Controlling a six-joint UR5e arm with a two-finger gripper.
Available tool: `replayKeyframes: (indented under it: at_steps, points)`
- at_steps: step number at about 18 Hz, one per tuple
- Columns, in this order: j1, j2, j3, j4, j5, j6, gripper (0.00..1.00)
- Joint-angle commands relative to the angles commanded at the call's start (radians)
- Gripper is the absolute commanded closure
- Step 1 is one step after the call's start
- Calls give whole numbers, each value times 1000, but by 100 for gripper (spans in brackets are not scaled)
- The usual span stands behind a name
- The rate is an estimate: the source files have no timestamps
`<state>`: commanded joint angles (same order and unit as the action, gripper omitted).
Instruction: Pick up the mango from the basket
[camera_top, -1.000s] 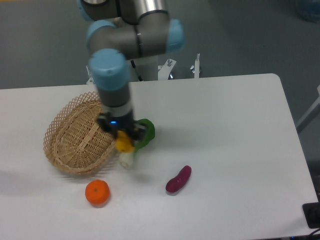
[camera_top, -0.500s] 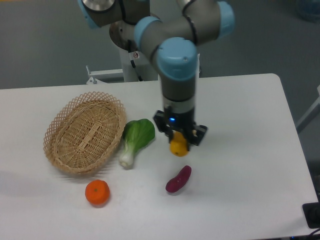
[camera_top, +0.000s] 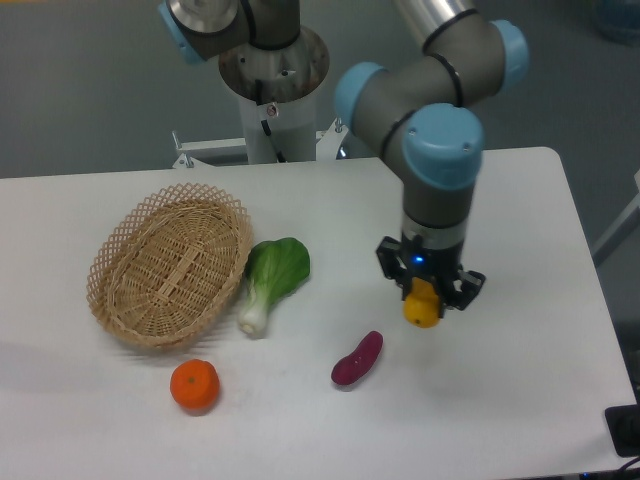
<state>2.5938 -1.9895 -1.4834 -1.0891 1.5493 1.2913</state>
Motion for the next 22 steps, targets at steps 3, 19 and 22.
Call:
replayKeyframes:
  at_steps: [3,19,22]
  points:
    - [12,-40,37,-11,2,68,76]
    - [65,-147,213,-132,11,145,75]
    - [65,-147,212,-132,11,146,75]
